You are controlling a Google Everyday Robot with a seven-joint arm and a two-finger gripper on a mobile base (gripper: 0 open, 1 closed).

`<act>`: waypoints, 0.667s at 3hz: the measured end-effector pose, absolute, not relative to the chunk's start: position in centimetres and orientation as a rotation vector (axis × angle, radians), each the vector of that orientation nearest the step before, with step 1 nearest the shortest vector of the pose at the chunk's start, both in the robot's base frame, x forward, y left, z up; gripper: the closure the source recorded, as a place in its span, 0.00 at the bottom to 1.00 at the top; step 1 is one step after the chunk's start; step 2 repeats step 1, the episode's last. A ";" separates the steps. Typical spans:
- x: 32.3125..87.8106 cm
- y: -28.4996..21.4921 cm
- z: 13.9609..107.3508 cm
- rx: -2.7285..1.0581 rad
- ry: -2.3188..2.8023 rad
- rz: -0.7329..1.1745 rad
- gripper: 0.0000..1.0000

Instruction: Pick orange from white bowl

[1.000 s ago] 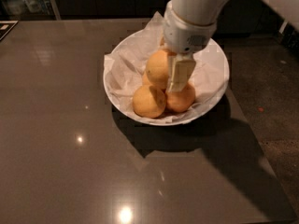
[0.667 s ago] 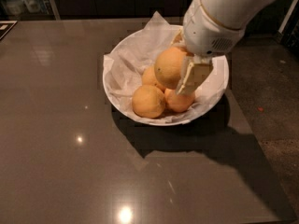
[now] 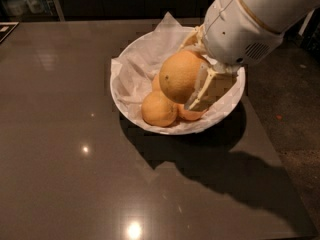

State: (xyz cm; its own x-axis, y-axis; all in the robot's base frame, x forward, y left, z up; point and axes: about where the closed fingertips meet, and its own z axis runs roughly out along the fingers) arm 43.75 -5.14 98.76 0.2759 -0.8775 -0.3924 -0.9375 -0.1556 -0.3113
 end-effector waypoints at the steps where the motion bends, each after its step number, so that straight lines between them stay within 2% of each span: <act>1: 43.7 -5.1 98.8 -2.061 1.628 0.163 1.00; 2: 43.7 -5.1 98.8 -2.061 1.628 0.163 1.00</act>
Offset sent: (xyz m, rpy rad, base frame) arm 0.0000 0.0000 0.0000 0.0000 0.0000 0.0000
